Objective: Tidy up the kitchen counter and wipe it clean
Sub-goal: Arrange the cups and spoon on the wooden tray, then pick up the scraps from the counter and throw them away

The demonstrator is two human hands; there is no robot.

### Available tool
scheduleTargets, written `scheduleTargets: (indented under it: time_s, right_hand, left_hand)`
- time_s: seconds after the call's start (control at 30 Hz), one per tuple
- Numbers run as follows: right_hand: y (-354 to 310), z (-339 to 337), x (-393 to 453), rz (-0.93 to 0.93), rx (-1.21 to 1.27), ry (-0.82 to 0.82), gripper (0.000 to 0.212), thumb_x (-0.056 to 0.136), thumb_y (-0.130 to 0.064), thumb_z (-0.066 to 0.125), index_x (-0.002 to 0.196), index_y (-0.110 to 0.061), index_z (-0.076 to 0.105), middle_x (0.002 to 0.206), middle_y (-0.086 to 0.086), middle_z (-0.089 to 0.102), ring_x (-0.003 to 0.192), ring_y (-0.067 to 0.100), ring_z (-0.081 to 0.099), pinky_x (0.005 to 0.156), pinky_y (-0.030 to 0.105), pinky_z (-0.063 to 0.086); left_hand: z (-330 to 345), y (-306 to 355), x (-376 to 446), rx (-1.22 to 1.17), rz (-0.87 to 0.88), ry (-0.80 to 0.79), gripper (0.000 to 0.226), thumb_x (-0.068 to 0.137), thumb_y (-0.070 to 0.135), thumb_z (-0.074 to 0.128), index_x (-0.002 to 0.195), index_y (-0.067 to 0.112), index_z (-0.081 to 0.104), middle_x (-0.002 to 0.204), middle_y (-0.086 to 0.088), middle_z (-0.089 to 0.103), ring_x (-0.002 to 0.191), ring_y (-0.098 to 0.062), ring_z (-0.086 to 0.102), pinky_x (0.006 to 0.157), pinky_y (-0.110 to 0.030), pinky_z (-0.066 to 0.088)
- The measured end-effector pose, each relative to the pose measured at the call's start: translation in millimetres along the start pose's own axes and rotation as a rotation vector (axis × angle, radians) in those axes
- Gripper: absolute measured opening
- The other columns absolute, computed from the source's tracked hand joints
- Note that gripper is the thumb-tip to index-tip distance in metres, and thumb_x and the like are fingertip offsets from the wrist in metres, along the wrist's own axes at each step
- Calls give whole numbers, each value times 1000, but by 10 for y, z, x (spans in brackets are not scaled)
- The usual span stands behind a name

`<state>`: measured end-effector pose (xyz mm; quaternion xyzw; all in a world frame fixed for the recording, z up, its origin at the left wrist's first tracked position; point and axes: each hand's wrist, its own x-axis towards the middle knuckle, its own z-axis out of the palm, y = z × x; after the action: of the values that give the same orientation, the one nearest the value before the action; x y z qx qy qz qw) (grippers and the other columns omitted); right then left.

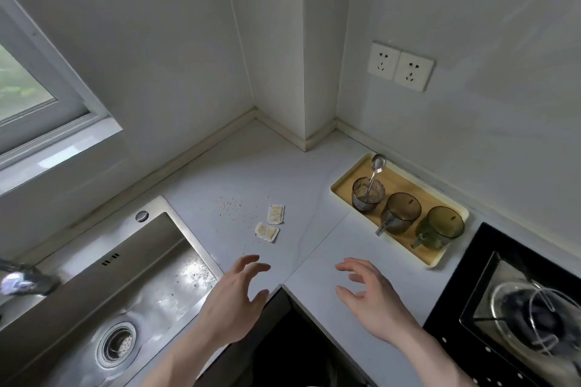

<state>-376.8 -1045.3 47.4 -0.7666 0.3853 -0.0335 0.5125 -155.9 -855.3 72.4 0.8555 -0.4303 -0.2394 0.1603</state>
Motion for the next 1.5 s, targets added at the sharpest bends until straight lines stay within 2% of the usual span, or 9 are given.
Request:
scheduleTargets:
  time_s: [0.27,0.4,0.5,0.7,0.97,1.17,1.33,1.47,1.5]
  right_hand:
    - [163,76,-569,136,82,237,30,95,-25,66,117,-45,60,133,-28,47,118,-5,54,85,13,46]
    - [205,222,-823,194,94,324,32,92,-19,70,111,-44,62,130,-24,52,117,1,59,97,33,54]
    - [186,312,-977,229,61,334,33,93,-20,68,114,-44,60,129,-24,51,119,-1,55,102,35,50]
    - [370,382,-1199,312,-40,296,39,95,-25,66,131,-35,55,135,-15,47,125,7,49,106,31,43]
    - [654,187,-744,315,-301,150,62,94,-24,65,150,-22,39,150,-2,39,134,19,49,110,28,37]
    - [889,103,-212,315,-509,53,65,95,-28,61,153,-19,34,153,6,38,136,29,44,110,37,39]
    - [1174,205,-215,298,-652,58,46,96,-25,62,140,-20,49,143,6,44,127,28,48,103,34,43]
    - [1269,230,-216,193,-633,106,3,99,-26,59,100,-25,60,113,1,60,88,19,55,72,30,45]
    - [1249,228,-204,170,-619,121,12,100,-28,57,89,-24,58,102,-1,62,79,18,54,66,30,45]
  left_hand:
    - [-210,-70,65,13,162,-16,43,100,43,56,142,43,48,157,23,30,125,-5,56,101,-25,49]
    - [-198,-227,-72,-6,208,-45,43,100,46,54,142,45,47,156,25,30,128,-4,53,104,-27,48]
    - [-63,-430,-248,-25,213,-96,42,98,47,54,140,46,48,155,27,30,129,-2,51,104,-24,45]
    - [169,-624,-607,-37,194,-160,48,97,44,56,144,41,45,154,22,35,130,-5,51,106,-25,44]
    - [269,-686,-999,-61,20,-52,44,98,42,58,139,46,44,145,25,42,127,-4,52,99,-23,45]
    - [387,-636,-1263,-122,-158,37,46,97,43,60,139,45,44,140,24,46,120,-2,56,95,-30,50]
    - [464,-469,-1606,-174,-217,97,43,96,42,63,130,53,40,136,23,49,118,-4,58,96,-28,46]
    - [529,-489,-1919,-207,-280,147,45,95,42,65,131,51,40,136,23,51,117,-2,57,97,-25,45]
    - [534,-509,-1978,-220,-298,158,45,95,42,65,131,51,41,135,24,52,117,-2,57,98,-26,46]
